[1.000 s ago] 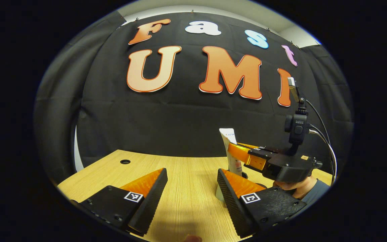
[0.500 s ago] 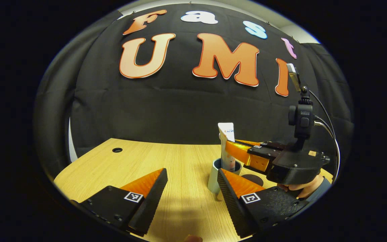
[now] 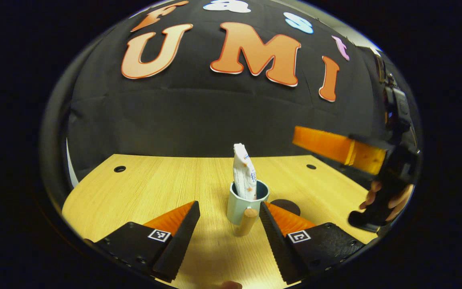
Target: Put the toothbrush and toothpaste on the desktop into the cup, then pick up the cup and place it on the coaster on the desktop.
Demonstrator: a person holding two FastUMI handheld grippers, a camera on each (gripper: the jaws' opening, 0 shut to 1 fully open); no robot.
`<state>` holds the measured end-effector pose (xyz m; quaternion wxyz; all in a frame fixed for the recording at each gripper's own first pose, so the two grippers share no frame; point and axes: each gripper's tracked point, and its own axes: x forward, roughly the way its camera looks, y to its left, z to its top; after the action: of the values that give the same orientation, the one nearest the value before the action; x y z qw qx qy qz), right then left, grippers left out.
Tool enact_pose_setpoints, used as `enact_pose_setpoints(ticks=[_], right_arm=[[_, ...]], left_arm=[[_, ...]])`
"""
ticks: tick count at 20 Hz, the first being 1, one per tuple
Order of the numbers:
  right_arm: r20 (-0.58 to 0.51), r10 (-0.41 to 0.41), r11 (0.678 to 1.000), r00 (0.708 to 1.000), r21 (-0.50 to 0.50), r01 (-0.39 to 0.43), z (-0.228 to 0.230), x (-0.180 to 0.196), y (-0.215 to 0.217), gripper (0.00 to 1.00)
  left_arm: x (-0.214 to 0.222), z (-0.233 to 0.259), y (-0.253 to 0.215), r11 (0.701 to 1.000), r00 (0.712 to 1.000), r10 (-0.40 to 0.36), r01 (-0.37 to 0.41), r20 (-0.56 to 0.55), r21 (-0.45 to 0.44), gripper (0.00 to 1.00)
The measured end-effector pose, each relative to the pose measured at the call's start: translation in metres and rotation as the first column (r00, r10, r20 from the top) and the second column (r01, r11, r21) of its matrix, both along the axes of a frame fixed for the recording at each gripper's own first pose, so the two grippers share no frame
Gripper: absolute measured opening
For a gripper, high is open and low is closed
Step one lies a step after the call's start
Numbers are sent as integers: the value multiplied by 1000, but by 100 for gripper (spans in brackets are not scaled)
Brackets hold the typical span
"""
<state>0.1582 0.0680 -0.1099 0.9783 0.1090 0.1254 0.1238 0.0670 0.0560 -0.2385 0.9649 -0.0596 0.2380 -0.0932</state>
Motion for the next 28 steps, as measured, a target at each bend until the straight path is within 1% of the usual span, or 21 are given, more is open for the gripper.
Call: enact_pose_setpoints(ticks=[1,2,4,5,6,7,9,11,12,13,14,15,17,20,21,22,23,24,25,26,28], right_arm=[[10,-14,1000,1000,-2,14,9,-4,-10,50],[23,-27,1000,999,-6,27,20,-7,-19,53],[46,-37,999,998,-24,38,37,-15,-32,63],[48,-33,998,998,-42,35,43,-20,-37,70],[53,-29,998,998,-62,32,47,-26,-43,74],[62,-28,996,998,-83,33,54,-31,-49,80],[75,-27,994,997,-103,34,65,-38,-60,84],[73,-17,994,997,-104,25,72,-47,-64,87],[59,-16,994,998,-103,22,70,-52,-66,88],[42,-15,994,999,-108,19,67,-59,-67,88],[35,-8,993,999,-118,12,65,-67,-67,88],[35,-1,991,999,-132,6,65,-74,-66,88],[48,10,987,999,-159,-3,70,-84,-68,90],[83,17,989,996,-149,-4,85,-94,-73,92],[87,19,990,996,-142,-6,86,-96,-75,92],[91,18,991,996,-137,-5,88,-97,-78,92],[95,16,991,995,-136,-3,89,-98,-80,92],[96,10,990,995,-138,4,89,-98,-83,92],[99,10,991,995,-137,4,89,-99,-83,92],[97,6,991,995,-136,7,87,-101,-85,92],[94,4,992,996,-129,8,84,-102,-87,92]], left_arm=[[3,-1,-6,1000,1000,-19,19,-14,2,90],[6,-2,-13,999,999,-35,35,-30,-6,90],[10,-3,-22,998,996,-61,60,-65,-21,90],[10,-8,-25,997,993,-73,72,-92,-13,90],[12,-13,-28,997,989,-81,81,-127,-7,90],[16,-15,-30,996,984,-92,90,-156,-14,90],[22,-22,-37,994,966,-108,99,-233,-52,90],[24,-27,-42,990,939,-124,97,-319,-98,90],[24,-30,-43,990,925,-123,92,-359,-102,90],[27,-39,-44,992,910,-117,87,-397,-93,90],[30,-50,-46,993,895,-117,89,-430,-83,87],[32,-58,-51,993,878,-120,96,-464,-75,90],[37,-66,-59,990,846,-138,113,-516,-80,90],[41,-73,-62,988,806,-154,135,-571,-75,90],[41,-75,-63,987,788,-159,147,-595,-69,90],[42,-78,-62,988,775,-149,146,-614,-55,90],[42,-81,-62,987,756,-143,154,-639,-39,90],[45,-83,-61,988,748,-131,150,-650,-26,90],[44,-86,-64,987,733,-137,158,-666,-29,90],[46,-89,-67,987,723,-137,161,-677,-28,85],[54,-94,-63,985,717,-116,174,-687,15,83]])
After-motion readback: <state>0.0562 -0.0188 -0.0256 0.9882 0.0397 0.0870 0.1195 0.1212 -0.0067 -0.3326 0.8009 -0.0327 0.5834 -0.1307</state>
